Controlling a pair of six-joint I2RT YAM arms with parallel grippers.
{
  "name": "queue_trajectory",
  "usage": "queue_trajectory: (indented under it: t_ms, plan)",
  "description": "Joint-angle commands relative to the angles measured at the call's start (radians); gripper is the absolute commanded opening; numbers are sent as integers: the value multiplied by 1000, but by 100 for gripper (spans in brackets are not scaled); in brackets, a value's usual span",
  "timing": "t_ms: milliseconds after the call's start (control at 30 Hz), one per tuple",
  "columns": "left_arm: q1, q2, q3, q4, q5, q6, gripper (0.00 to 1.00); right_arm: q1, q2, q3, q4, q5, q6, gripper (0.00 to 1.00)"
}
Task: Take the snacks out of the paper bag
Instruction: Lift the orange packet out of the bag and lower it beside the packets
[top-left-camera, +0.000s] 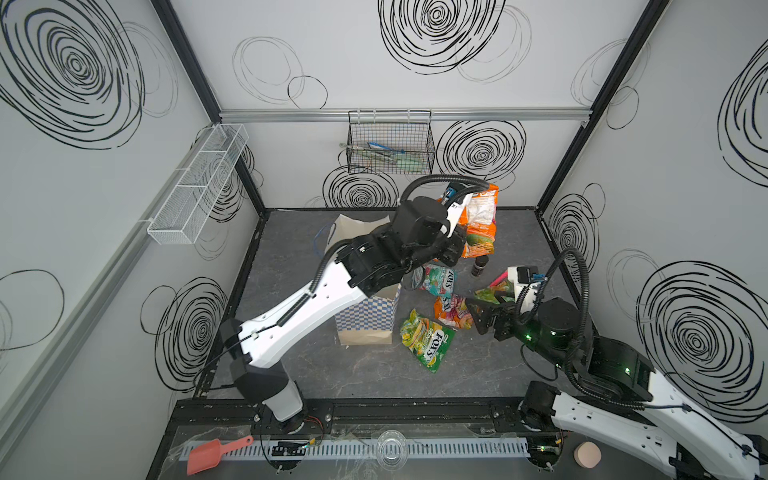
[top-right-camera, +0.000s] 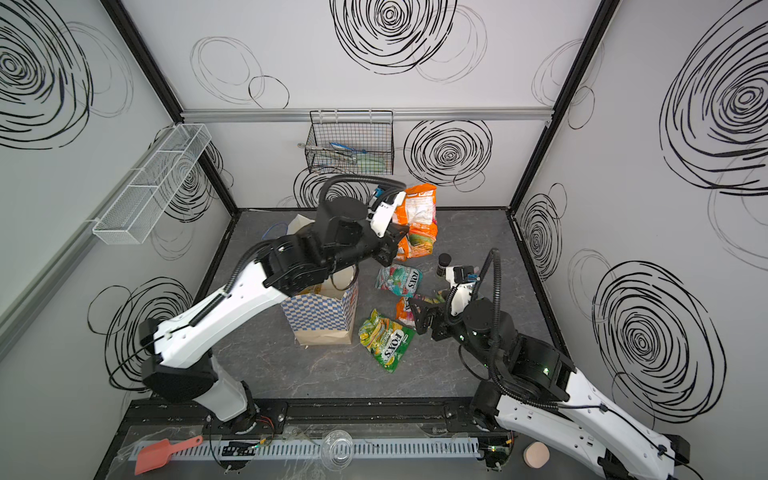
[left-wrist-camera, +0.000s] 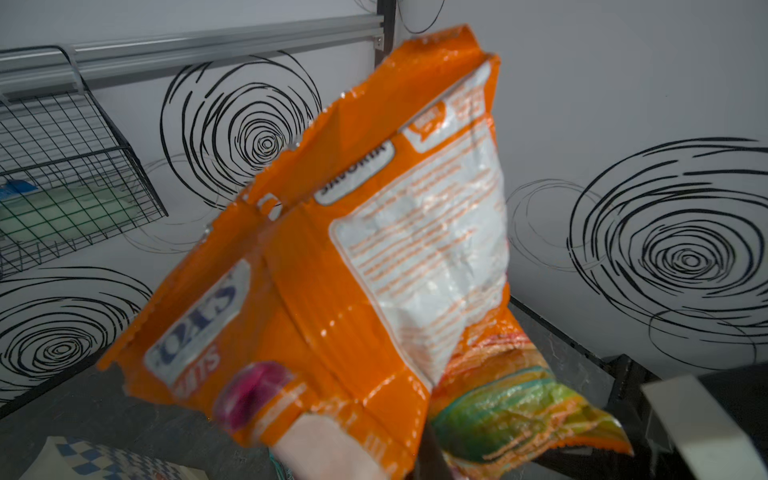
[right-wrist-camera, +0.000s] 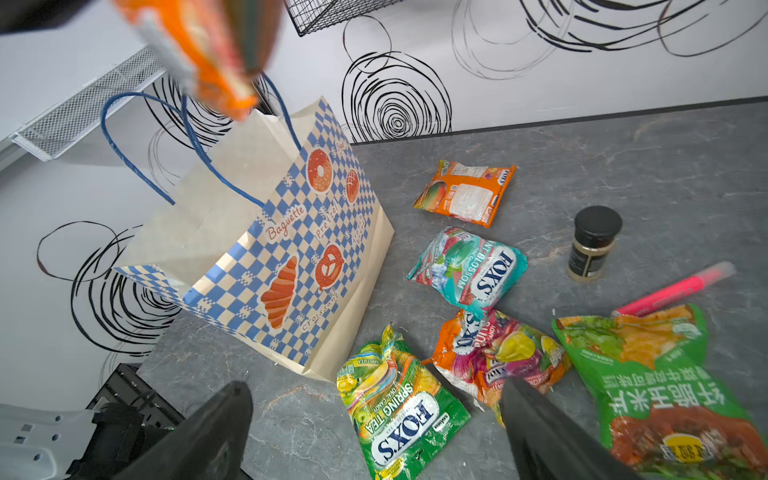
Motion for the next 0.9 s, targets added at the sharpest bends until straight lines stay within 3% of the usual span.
queue_trajectory:
  t_ms: [0,167,467,633,867]
  plan:
    - [41,172,195,-24,-14,-65,0,-6,-31,-9,-102,13,98,97]
    - [99,449,433,-27,3,-177,0,-6,-59,10,-131,1,124,97]
    - [134,634,417,148,2,-284,0,-6,-74,21,-150,-2,121,97]
    - [141,735,434,123,38,-311,0,-6,-77,31,-154,2,113,97]
    - [144,804,425,97,8,-308,2,-6,-89,27,-154,-1,122,97]
